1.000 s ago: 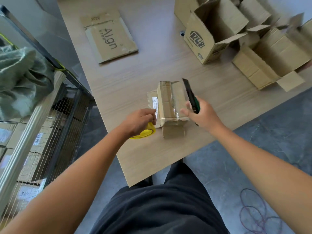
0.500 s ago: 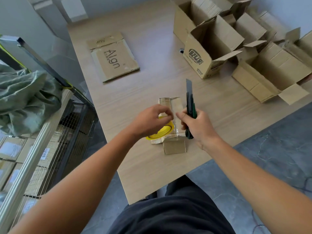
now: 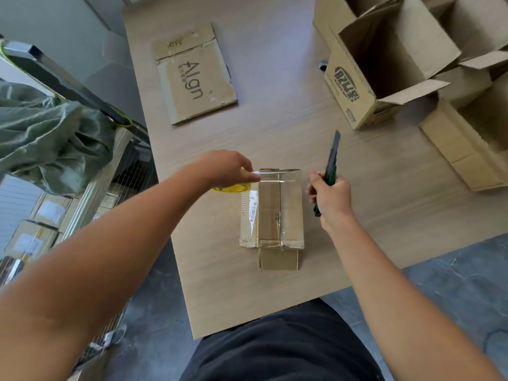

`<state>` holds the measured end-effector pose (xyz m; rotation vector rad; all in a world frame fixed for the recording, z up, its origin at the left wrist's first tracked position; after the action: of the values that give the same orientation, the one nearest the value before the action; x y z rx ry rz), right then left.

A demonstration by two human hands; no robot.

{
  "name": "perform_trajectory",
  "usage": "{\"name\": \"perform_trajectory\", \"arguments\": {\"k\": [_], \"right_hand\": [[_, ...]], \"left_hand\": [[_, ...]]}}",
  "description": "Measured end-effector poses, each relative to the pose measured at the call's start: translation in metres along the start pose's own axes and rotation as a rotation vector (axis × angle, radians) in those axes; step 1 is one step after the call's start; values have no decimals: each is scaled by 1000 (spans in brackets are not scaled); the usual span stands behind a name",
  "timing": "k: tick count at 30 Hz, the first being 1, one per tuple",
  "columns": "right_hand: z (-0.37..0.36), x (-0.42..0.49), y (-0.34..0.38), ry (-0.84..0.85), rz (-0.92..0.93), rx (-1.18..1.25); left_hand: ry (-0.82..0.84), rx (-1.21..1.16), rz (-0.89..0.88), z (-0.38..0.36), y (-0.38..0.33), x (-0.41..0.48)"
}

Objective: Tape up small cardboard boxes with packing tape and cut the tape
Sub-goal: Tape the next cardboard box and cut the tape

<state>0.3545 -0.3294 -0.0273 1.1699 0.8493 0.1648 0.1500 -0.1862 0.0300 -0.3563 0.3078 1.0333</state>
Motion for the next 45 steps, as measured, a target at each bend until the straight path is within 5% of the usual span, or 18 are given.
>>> {"name": "perform_trajectory", "arguments": {"k": [11,14,16,20,24,30,37,45], "right_hand": [[-19,53,-47,137,-165,-289],[-5,59,-25,27,44,-604],[-1,45,-6,12,207,-601],[-40,-20,5,287,514,-675],[-62,-53,-17,256,499,-915],[-63,-64,-37,337,437,-980],[-72,-77,-34,366,447,-1099],[-80,-83,-34,364,489,-1342]], "left_hand": [[19,-117,45,-51,12,44],[10,-179,31,-54,13,44],[-30,-188,23,-56,10,42],[-123,-218,71,-68,9,32],[-165,-186,122,-70,14,19],[54,-776,30,-64,46,-21],[112,-326,26,-50,35,-5],[-26,-221,104,-68,24,-6]]}}
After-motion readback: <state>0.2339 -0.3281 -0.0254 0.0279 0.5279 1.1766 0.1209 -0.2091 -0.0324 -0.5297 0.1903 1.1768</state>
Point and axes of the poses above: each hand's wrist, its own x-axis towards the middle knuckle, its own z-axis out of the back of the hand, y = z × x, the point moved 4 cm from there along x, towards the middle knuckle, and after that the axes turned 11 degrees about -y, right-handed, at the moved point
